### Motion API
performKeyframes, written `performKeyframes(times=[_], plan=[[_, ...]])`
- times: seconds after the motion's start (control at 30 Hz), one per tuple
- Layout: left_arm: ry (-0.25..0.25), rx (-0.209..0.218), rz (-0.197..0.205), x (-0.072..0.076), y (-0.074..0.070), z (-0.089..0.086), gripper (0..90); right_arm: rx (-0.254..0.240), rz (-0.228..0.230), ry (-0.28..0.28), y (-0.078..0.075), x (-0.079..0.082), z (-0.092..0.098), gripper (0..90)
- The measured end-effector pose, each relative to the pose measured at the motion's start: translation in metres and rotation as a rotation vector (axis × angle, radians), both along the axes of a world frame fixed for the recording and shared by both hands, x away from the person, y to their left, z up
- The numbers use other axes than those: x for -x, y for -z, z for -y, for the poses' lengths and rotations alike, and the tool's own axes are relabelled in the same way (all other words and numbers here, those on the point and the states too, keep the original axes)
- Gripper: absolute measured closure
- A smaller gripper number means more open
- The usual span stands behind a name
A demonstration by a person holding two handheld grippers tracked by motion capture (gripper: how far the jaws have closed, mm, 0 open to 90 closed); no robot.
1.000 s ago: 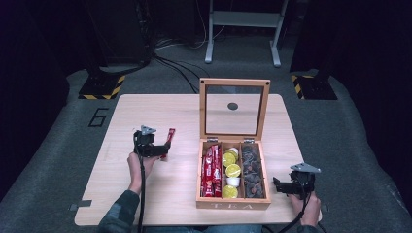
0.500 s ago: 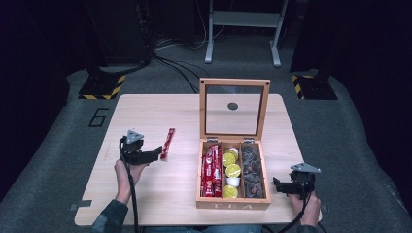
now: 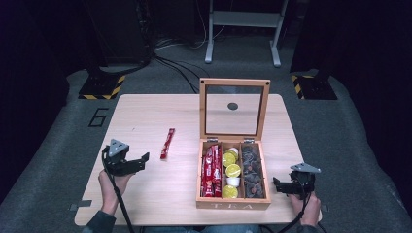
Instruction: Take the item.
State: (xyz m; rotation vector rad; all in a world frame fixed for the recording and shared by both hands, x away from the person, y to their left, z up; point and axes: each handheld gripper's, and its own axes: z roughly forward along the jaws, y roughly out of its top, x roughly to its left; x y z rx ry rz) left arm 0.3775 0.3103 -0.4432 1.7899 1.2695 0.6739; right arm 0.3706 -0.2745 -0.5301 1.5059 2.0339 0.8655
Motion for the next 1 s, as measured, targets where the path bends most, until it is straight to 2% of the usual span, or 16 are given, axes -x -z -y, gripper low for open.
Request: performKeyframes(times=[0.17,0.27,0.5,0.77,1.0], plan=[[-0.009,-0.003,0.004,0.009,0.003,-0.007,15.4,0.0,0.0,0.001,0.0,0.0,0.0,0.1],[-0.032,-0.015,0.015,0.018,0.007,-0.014,15.3,0.003,0.002,-0.001,0.0,0.0,0.0,0.0],[-0.055,-0.024,0.001,0.025,0.018,-0.026,15.1,0.003,0.002,0.0,0.0,0.0,0.0,0.0],[-0.081,-0.032,-0.038,0.034,0.035,-0.04,14.7,0.002,0.002,0.001,0.0,0.0,0.0,0.1],[-0.108,-0.082,-0.09,0.041,0.054,-0.052,14.4,0.002,0.002,0.001,0.0,0.0,0.0,0.0]])
